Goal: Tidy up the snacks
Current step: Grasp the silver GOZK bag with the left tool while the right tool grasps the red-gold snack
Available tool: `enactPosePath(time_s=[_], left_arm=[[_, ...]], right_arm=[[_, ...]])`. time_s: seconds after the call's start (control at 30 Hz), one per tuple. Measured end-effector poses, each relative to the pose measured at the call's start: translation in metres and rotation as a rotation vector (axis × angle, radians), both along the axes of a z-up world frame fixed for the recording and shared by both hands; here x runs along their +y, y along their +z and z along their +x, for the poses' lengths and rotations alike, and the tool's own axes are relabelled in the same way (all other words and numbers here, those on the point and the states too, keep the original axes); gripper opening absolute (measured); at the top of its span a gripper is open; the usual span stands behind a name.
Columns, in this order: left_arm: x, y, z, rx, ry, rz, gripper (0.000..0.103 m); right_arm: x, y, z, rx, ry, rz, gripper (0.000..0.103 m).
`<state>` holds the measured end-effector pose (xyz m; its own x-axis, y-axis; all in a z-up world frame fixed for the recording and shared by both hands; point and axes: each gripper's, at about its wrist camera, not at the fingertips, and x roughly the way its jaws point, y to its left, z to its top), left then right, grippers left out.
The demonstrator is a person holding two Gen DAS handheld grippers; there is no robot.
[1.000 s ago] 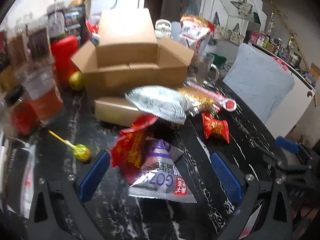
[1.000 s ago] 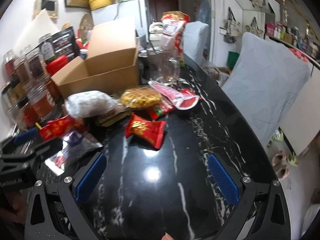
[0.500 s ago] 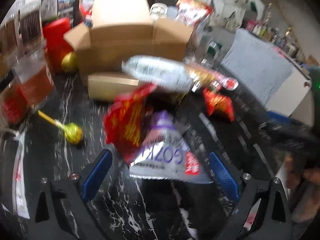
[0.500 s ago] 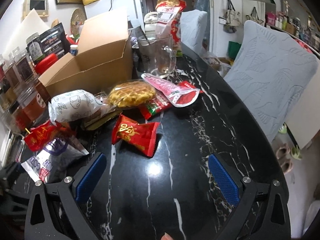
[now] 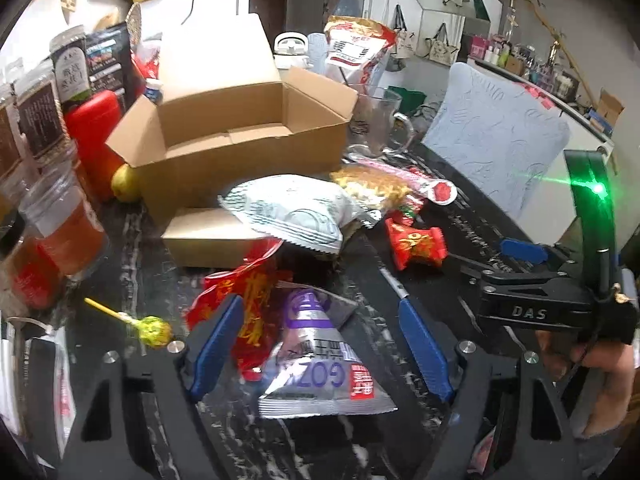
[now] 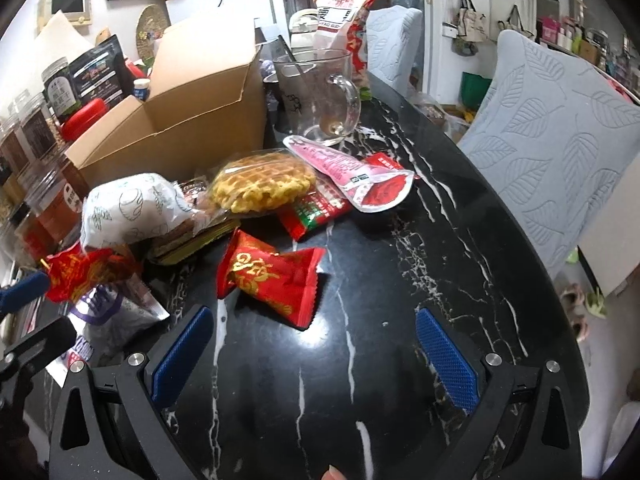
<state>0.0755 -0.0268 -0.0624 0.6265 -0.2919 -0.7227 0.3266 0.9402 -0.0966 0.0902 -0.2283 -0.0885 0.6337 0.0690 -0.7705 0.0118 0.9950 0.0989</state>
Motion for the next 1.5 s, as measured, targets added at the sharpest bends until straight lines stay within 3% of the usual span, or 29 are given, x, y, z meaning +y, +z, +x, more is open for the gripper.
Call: enactPosePath(time_s=[0.27,0.37,0.5,0.6,0.83,1.03,1.2,1.5], left_arm=[[-0.006,0.013,-0.015,-0.031,-0.056,-0.036,0.073],[-0.011,0.012,-0.015,-0.057,-0.091,-0.006,0.073],[-0.016,-0.005,0.003,0.007,-0.07,0.018,0.072],[-0.016,-0.027,0.018,0.081,-0.043,0.053,0.058],[-0.007,-0.058,0.035,0.178,-0.019,0.049,0.051],[-0.019,-0.062,0.036,0.105,-0.029,0.116,0.046],[-0.013,-0.059,0.039,0.127,-0.006,0.053,0.042],[0.006,-0.035,0.023,0.056,0.04,-0.006,0.042]], right_arm=[[-0.008,-0.003,0.006,0.009,-0.011,0.019,0.103],[-0.008,-0.004,0.007,0.01,-0.001,0.02,0.103],[-0.002,-0.003,0.011,0.004,0.016,0.003,0.103],[0.001,-0.003,0.012,0.001,0.024,-0.018,0.103],[-0.003,-0.004,0.016,0.005,0.014,-0.03,0.103],[-0.002,-0.005,0.019,0.008,0.027,-0.013,0.103],[0.001,-0.007,0.024,0.015,0.044,0.028,0.103],[0.016,-0.018,0.042,0.043,0.056,0.039,0.102]])
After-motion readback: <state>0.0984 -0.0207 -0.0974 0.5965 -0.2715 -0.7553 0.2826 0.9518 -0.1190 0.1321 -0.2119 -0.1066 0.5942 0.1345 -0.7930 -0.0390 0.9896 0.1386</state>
